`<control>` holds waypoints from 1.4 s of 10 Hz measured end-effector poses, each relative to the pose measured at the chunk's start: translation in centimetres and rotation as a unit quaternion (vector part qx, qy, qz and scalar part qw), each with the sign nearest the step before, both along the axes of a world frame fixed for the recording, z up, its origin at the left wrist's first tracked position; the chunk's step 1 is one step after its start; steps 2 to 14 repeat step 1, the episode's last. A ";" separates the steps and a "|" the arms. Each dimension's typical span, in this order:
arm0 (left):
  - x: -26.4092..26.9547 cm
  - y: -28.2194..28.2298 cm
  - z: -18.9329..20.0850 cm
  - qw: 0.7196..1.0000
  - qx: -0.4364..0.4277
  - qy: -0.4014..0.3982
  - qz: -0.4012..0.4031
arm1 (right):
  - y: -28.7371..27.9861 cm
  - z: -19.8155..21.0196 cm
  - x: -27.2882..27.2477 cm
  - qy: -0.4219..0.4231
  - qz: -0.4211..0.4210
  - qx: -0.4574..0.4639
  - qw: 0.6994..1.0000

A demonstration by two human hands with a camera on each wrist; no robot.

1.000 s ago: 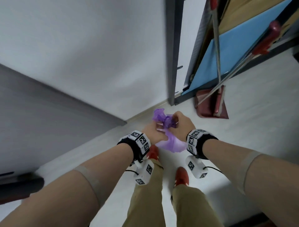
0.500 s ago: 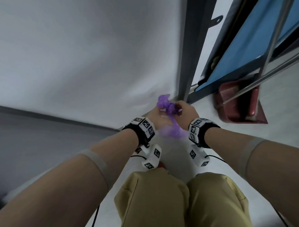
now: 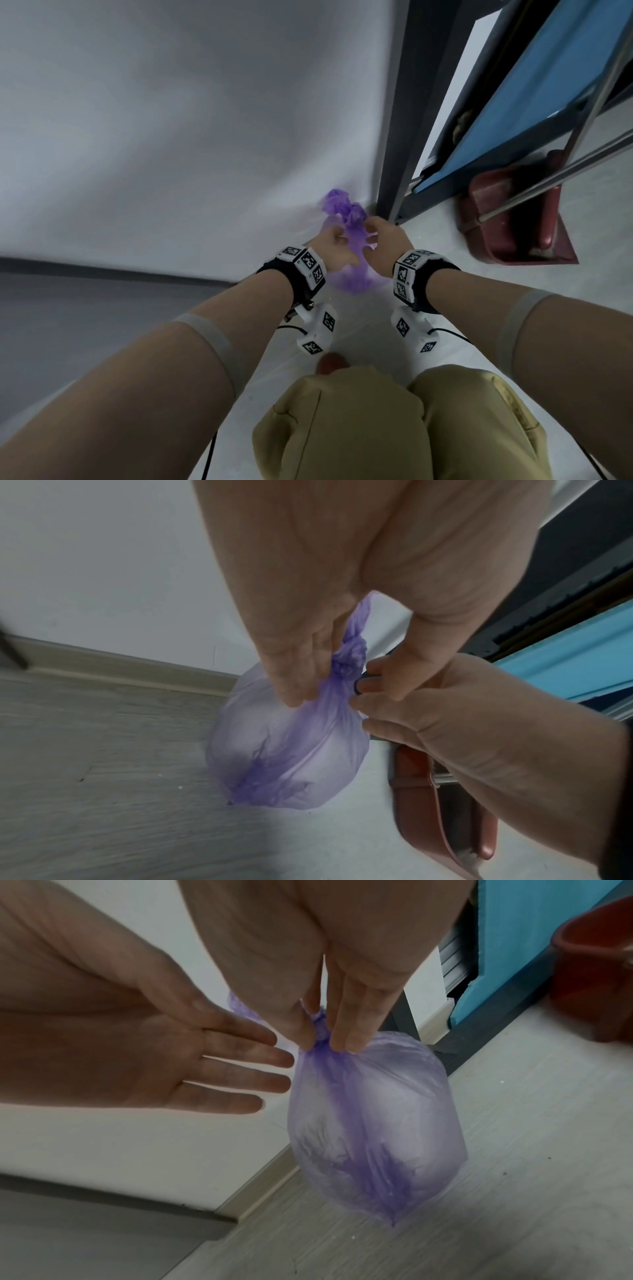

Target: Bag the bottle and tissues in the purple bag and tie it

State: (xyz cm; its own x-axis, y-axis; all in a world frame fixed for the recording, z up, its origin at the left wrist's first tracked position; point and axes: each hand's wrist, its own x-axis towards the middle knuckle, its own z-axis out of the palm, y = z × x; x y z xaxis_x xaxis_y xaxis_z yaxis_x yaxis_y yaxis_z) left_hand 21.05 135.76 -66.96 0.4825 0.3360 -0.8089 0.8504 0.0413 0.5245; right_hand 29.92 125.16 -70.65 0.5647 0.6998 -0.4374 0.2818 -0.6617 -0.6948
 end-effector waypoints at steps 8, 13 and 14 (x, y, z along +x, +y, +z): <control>-0.4 0.4 -0.3 1.000 -0.001 0.018 0.013 | 0.3 0.2 0.0 -0.002 -0.012 -0.010 1.000; -0.4 0.4 -0.3 1.000 -0.001 0.018 0.013 | 0.3 0.2 0.0 -0.002 -0.012 -0.010 1.000; -0.4 0.4 -0.3 1.000 -0.001 0.018 0.013 | 0.3 0.2 0.0 -0.002 -0.012 -0.010 1.000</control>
